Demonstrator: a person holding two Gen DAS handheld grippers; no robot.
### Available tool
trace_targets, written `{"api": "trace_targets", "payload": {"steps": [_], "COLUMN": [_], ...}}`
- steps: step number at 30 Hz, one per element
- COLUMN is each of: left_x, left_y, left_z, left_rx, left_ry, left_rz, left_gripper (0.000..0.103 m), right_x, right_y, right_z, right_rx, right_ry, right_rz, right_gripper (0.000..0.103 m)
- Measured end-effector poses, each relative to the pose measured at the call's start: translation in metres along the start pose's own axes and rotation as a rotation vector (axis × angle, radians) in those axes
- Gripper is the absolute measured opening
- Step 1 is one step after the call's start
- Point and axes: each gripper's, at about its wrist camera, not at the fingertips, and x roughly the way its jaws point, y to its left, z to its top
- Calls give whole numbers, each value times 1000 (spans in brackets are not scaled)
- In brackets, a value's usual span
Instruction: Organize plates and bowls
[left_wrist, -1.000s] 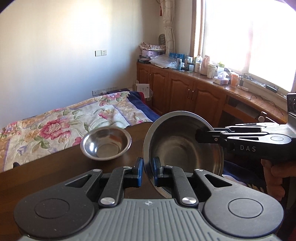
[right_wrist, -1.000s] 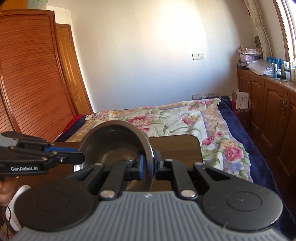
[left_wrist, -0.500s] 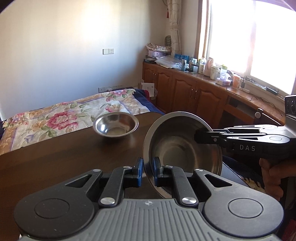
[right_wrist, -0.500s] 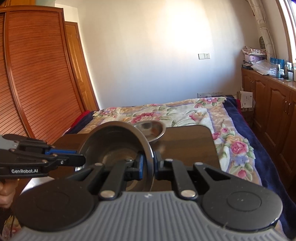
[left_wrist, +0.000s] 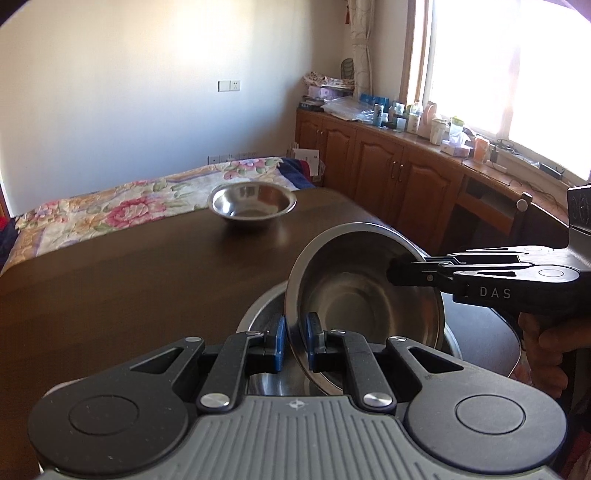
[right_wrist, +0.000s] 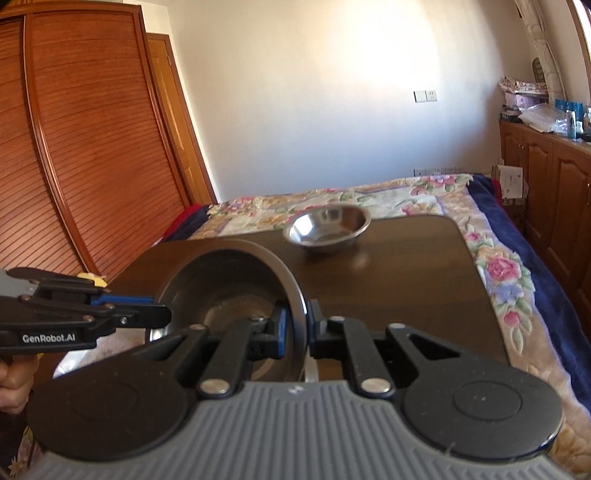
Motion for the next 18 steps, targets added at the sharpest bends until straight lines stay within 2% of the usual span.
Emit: {"api": "trace_targets", "payload": {"steps": [7,12,18], "left_x": [6,11,13], "left_y": [9,5,8], "left_z": [-6,-11,-16], "left_rx": [-6,40,39], "left_ry": [13,15,18], "left_rz": [20,52,51], "left_gripper": [13,13,13], "right_x": [0,3,3], "right_y": [13,19,23], "right_z": [-12,-19,-24], "right_rx": [-8,-20,-36], "right_ry": [15,22,24], "right_rz": [13,11,3], "right_gripper": [12,11,10]}}
